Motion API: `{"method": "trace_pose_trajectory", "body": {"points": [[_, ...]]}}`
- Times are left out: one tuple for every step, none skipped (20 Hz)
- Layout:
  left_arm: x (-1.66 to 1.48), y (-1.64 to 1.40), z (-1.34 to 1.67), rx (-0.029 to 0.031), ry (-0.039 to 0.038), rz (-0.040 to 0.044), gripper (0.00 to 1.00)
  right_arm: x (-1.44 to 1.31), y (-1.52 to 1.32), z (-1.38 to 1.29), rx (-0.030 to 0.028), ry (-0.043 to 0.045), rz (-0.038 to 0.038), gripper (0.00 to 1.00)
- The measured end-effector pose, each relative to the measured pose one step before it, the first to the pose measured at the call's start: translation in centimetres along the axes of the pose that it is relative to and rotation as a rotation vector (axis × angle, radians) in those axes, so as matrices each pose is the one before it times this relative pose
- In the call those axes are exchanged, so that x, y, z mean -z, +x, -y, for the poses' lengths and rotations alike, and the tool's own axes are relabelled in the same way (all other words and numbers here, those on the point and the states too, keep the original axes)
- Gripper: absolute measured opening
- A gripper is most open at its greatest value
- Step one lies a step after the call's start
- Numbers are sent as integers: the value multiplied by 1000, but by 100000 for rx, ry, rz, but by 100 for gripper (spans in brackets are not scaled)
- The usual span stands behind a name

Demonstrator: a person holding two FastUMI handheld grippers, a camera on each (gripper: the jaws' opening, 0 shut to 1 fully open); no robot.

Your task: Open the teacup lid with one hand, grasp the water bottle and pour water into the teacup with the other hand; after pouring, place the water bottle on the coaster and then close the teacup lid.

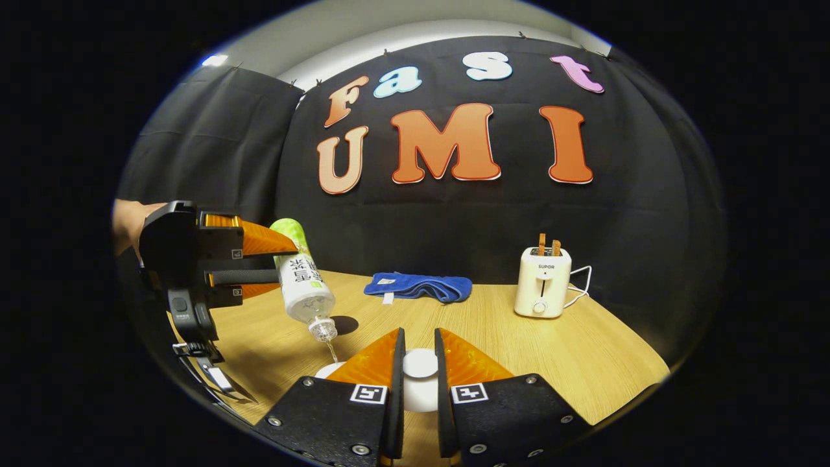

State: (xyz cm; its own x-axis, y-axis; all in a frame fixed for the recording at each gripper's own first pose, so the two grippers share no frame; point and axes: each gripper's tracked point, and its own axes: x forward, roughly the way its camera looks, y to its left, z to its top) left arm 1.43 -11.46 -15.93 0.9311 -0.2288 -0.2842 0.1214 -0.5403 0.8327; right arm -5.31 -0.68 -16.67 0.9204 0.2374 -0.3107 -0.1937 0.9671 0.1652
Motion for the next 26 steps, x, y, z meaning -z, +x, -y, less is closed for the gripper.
{"method": "trace_pose_trajectory", "body": {"points": [[-27, 45, 74, 166, 402, 177, 58, -57, -2, 31, 51, 153, 234, 22], [27, 78, 47, 245, 273, 21, 58, -43, -37, -59, -184, 165, 181, 22], [-99, -37, 131, 59, 144, 133, 58, -71, -48, 87, 83, 189, 308, 22], [-77, -148, 241, 427, -121, 98, 58, 13, -28, -106, -475, 208, -65, 22], [-174, 25, 329, 358, -332, 304, 58, 36, 74, -9, 28, 140, 162, 22], [126, 68, -142, 353, -351, 157, 60, 45, 47, -3, -40, -142, -94, 22], [-71, -1, 47, -66, -324, 368, 60, 75, 43, -31, 256, -101, -25, 22], [-84, 66, 135, 285, -921, 293, 58, -43, -42, -5, 71, -11, -144, 22], [-42, 45, 275, 408, -1431, 63, 60, 9, -37, -42, -49, 38, 20, 22], [-194, -136, 467, 401, -1915, 523, 60, -131, -26, 52, 132, 132, 273, 22], [-419, 13, 484, 433, -2055, 585, 61, -7, -40, -26, -122, 203, 137, 22], [-245, -100, 516, 642, -2233, 260, 62, -133, 12, 46, 177, 251, 380, 22], [-169, -40, 313, 266, -2781, 537, 60, -57, -73, 31, 56, 247, 6, 22], [77, 101, 249, 849, -3484, 374, 60, -74, -10, 35, 196, 180, 176, 22], [63, 118, 595, 1417, -5036, 526, 60, -115, -36, 9, 191, 60, 140, 22], [109, 0, 567, 933, -5560, 425, 60, -61, 22, -46, -107, 19, 11, 22], [78, 21, 143, -91, -5463, 263, 60, -168, 78, -41, 117, 80, 228, 22], [288, -109, 20, -595, -6020, -64, 59, -101, 19, -49, -57, 0, 91, 22], [422, 123, 69, -518, -6514, -505, 57, -179, -63, 26, 267, -53, 303, 22], [351, -175, -177, -1366, -5962, -143, 60, -141, -51, 65, 336, -94, 223, 22], [351, 157, -23, -857, -3741, -757, 57, -239, 236, -116, 208, 116, 186, 22], [431, 153, -492, -2068, -2067, -250, 57, -240, 281, -97, 521, 104, -69, 22], [364, 145, -114, -1045, -4421, -459, 57, -120, 122, -133, 112, -408, 250, 22], [578, 20, 104, -1291, -5769, -57, 56, -120, 123, -195, -94, -499, 71, 22], [367, 108, -151, -1799, -6144, -23, 56, -25, -12, -88, -54, -484, -62, 22], [244, -14, -442, -1780, -6157, -32, 59, -134, 114, -136, -134, -339, -89, 22]]}}
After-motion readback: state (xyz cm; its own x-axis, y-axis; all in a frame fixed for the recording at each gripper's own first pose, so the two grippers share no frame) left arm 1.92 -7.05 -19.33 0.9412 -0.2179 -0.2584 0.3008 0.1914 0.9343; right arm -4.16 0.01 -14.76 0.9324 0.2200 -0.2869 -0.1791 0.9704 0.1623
